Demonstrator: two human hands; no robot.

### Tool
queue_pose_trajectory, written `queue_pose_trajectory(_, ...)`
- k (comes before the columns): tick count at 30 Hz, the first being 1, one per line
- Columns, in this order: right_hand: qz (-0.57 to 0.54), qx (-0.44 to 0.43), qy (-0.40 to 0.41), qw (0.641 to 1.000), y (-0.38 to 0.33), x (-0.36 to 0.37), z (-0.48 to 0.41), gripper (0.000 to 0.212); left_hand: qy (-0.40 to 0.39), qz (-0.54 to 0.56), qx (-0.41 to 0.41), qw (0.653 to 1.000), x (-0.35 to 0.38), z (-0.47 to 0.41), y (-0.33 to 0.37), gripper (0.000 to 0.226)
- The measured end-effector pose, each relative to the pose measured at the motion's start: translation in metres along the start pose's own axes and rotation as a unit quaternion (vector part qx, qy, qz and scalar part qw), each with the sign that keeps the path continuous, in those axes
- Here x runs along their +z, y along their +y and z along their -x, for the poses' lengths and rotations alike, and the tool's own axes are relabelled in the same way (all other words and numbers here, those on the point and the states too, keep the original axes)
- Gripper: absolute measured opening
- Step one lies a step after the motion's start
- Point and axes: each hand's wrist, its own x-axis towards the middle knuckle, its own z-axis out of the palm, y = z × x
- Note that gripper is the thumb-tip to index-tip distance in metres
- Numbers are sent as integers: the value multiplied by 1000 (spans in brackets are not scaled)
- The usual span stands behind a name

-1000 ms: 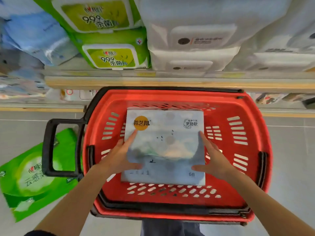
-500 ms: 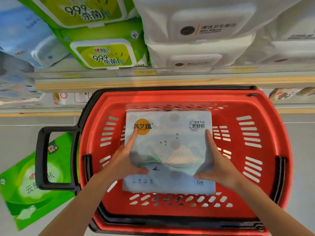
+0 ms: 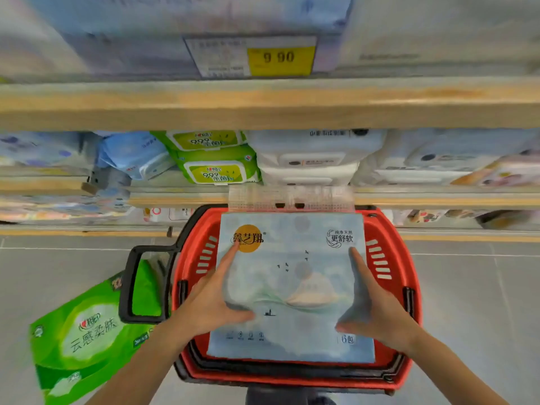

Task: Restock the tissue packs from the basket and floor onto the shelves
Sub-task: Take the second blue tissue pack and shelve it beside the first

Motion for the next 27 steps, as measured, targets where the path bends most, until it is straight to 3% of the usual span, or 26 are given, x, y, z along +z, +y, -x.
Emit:
queue_pose_trajectory(13,75,-115,91,986,-163,-73,149,126,100,-36,126,986,-78,147,159,122)
queue_pose_trajectory(27,138,-192,255,938,-305,-70,352,128,196,-129,281,931,-154,338,282,120)
